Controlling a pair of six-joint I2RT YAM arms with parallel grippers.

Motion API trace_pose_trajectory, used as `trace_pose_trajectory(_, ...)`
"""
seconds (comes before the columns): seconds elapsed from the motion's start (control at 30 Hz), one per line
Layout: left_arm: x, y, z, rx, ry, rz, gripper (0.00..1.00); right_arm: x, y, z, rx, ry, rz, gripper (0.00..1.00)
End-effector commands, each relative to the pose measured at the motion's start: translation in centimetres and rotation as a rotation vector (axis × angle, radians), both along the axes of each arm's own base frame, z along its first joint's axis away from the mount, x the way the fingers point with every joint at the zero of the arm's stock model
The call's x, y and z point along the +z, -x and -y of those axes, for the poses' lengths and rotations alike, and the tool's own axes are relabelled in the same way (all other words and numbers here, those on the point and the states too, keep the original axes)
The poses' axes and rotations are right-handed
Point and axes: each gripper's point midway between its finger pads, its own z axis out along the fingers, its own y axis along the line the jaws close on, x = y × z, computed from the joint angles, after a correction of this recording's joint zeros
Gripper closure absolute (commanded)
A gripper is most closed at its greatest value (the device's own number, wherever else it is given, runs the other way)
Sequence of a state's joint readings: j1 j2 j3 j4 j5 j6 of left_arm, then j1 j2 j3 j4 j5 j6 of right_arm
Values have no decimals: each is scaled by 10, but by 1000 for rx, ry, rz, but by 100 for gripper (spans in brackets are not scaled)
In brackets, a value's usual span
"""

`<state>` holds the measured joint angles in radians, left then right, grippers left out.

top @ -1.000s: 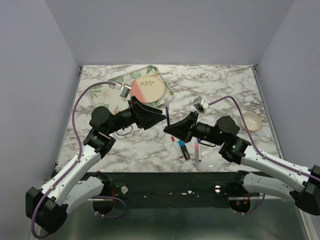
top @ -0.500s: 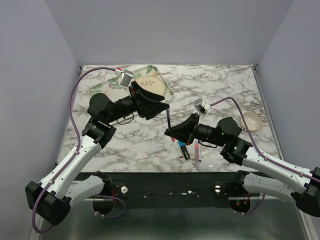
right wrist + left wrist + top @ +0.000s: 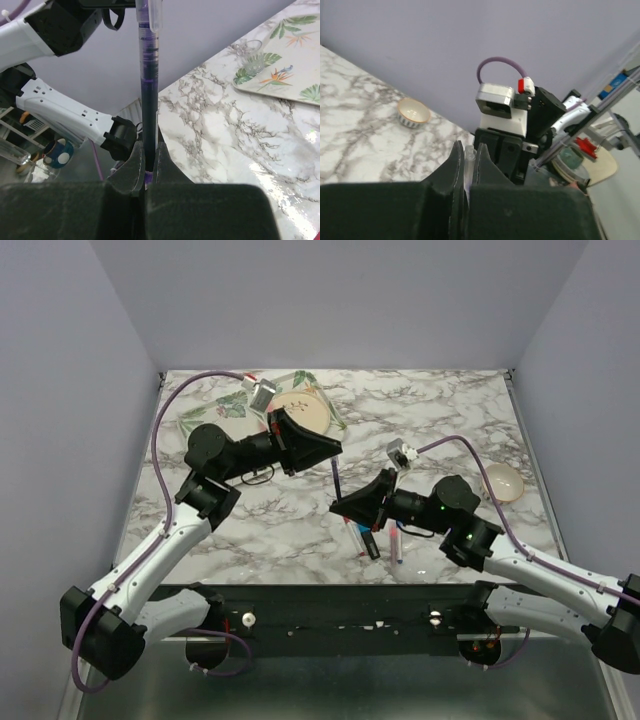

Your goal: Insert the pens into the pen caps

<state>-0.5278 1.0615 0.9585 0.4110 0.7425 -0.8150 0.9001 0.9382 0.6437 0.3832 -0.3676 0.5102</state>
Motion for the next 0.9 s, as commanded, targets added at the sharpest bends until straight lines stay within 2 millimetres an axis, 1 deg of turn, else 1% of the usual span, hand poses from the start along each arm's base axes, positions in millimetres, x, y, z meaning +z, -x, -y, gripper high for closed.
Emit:
trace_pose_trajectory(0.0,-19,17,2,-96,41,-70,100,19,-7,4,-55,-67,26,99)
trace_pose_trajectory(0.03,-22,19,2,-106,54,-106,100,23,-11,6,-80,-76,38,99)
trace_pose_trajectory(0.07,-32,21,2,-110,55,-129,100,33,-14,7,-95,-89,71,99)
trace_pose_trajectory(0.13,-41,25,4,-117,56,-157,100,44,-20,9,-129,-102,94,99)
trace_pose_trajectory(0.17,-49,26,5,-118,51,-180,100,47,-23,10,-144,-100,109,99)
trace_pose_trajectory(0.2,-52,28,6,-123,50,-194,100,58,-24,10,-153,-116,129,99)
trace_pose_trajectory(0.23,-55,28,7,-123,50,-207,100,64,-27,12,-170,-122,142,99)
trace_pose_trajectory(0.27,-57,29,7,-124,56,-216,100,64,-31,11,-186,-112,157,99)
trace_pose_trajectory(0.3,-62,30,8,-129,53,-245,100,73,-33,12,-197,-124,175,99)
trace_pose_trajectory(0.4,-70,34,13,-148,60,-298,100,84,-40,13,-229,-124,217,99)
trace_pose_trajectory(0.43,-72,36,14,-153,62,-311,100,95,-41,14,-234,-134,239,99)
trace_pose_trajectory(0.47,-74,37,15,-154,62,-318,100,101,-42,15,-246,-141,255,99)
trace_pose_trajectory(0.53,-84,39,18,-154,54,-345,100,111,-49,19,-291,-146,278,99)
trace_pose_trajectory(0.57,-90,42,21,-162,41,-358,100,121,-50,21,-301,-147,288,99)
trace_pose_trajectory(0.63,-106,44,23,-161,14,-389,100,133,-57,26,-337,-143,319,99)
trace_pose_trajectory(0.67,-111,50,26,-174,4,-397,100,146,-58,29,-348,-155,335,99)
trace_pose_trajectory(0.7,-121,53,28,-174,-12,-419,100,152,-59,31,-357,-153,354,99)
trace_pose_trajectory(0.77,-130,59,33,-179,-39,-423,100,159,-68,35,-379,-143,362,99)
trace_pose_trajectory(0.8,-135,67,37,-198,-57,-425,100,171,-69,39,-388,-156,378,99)
trace_pose_trajectory(0.83,-136,69,40,-192,-60,-422,100,177,-75,43,-404,-157,386,99)
trace_pose_trajectory(0.87,-142,73,42,-194,-78,-421,100,177,-79,43,-408,-147,384,99)
